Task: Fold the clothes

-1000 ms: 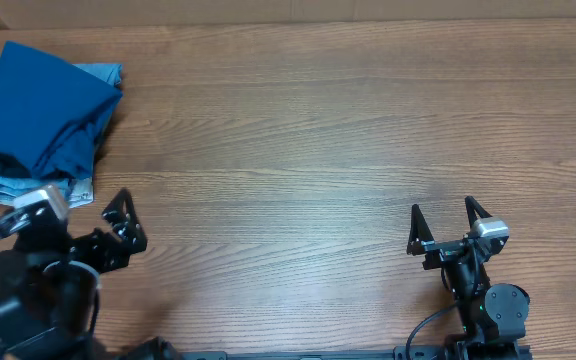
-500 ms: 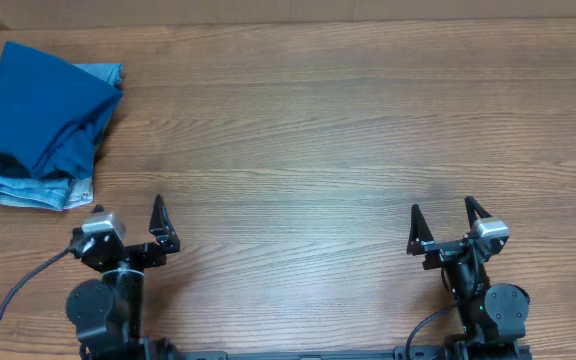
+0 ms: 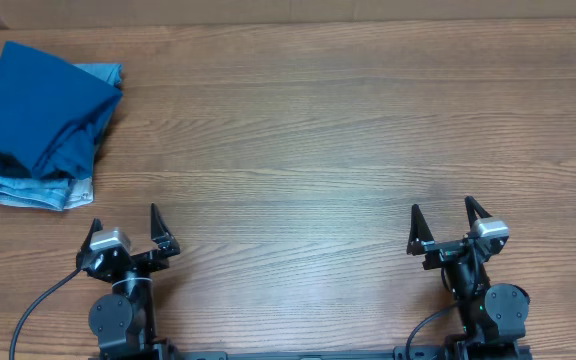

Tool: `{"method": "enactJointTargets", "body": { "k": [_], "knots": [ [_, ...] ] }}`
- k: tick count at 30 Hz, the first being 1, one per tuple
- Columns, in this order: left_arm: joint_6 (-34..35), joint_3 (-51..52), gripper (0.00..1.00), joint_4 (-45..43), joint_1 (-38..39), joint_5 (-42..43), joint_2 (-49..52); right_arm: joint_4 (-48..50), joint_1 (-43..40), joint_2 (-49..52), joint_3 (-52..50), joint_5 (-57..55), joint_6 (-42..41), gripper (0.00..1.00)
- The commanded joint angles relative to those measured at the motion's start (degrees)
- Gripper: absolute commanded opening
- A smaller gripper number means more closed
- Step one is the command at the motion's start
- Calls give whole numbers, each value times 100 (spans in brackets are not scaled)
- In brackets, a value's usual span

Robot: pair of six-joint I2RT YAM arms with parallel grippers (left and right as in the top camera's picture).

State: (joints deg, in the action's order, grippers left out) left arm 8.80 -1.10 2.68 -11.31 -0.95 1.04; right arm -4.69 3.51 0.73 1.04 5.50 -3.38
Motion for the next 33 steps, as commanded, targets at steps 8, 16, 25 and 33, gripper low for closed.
{"method": "enactJointTargets", "body": {
  "k": [8,16,25,33],
  "knots": [
    [-761,79,100,151,168,-249,-85,28,22,-57,-59,-76,-11,100],
    [-1043,79,100,177,251,74,-83,28,22,-57,-59,-76,-11,100],
    [-1058,79,100,177,815,39,-83,28,22,-57,-59,-76,-11,100],
    [-1054,79,100,173,831,52,-83,28,22,-57,-59,-79,-11,100]
  ]
}}
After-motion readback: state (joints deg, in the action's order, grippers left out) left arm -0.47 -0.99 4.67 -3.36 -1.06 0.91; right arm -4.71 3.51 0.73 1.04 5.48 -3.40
